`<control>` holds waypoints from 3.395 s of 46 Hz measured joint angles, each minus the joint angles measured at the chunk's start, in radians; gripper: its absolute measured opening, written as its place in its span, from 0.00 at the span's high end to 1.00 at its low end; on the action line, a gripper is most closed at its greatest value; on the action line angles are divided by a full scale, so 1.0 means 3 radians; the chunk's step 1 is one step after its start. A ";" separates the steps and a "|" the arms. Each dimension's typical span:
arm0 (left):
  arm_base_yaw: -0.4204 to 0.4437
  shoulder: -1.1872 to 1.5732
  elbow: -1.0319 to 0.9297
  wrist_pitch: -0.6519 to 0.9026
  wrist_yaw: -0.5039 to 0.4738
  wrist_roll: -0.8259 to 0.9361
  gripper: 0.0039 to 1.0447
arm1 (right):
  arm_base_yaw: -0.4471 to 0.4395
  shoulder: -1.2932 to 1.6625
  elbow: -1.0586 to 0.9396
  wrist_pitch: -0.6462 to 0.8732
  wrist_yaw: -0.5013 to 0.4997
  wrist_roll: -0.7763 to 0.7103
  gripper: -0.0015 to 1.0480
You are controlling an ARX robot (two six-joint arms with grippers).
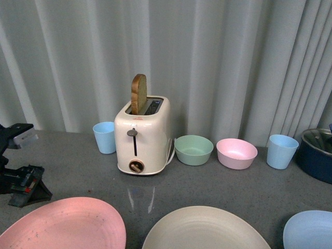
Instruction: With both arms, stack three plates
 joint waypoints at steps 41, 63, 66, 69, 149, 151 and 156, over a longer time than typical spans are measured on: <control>0.0528 0.0394 -0.0052 -0.0018 0.0258 0.0628 0.06 | 0.0000 0.0000 0.0000 0.0000 0.0000 0.0000 0.07; 0.0352 0.0638 -0.0052 0.0165 0.0065 0.0736 0.11 | 0.0000 0.0000 0.0000 0.0000 0.0000 0.0000 0.07; 0.0342 0.0666 -0.0013 0.0165 0.0060 0.0739 0.23 | 0.0000 0.0000 0.0000 -0.0001 0.0000 0.0000 0.07; 0.0337 0.0682 0.0008 0.0165 0.0065 0.0738 0.33 | 0.0000 0.0000 0.0000 0.0000 0.0000 0.0000 0.07; 0.0401 -0.0131 0.0946 -0.1108 0.0694 0.0518 0.97 | 0.0000 0.0000 0.0000 -0.0001 0.0000 0.0000 0.07; 0.0342 -0.0198 0.0868 -0.1101 0.0703 0.0518 0.97 | 0.0000 0.0000 0.0000 -0.0001 0.0000 0.0000 0.07; 0.0170 -0.0326 0.0628 -0.1044 0.0727 0.0504 0.97 | 0.0000 0.0000 0.0000 -0.0001 0.0000 0.0000 0.07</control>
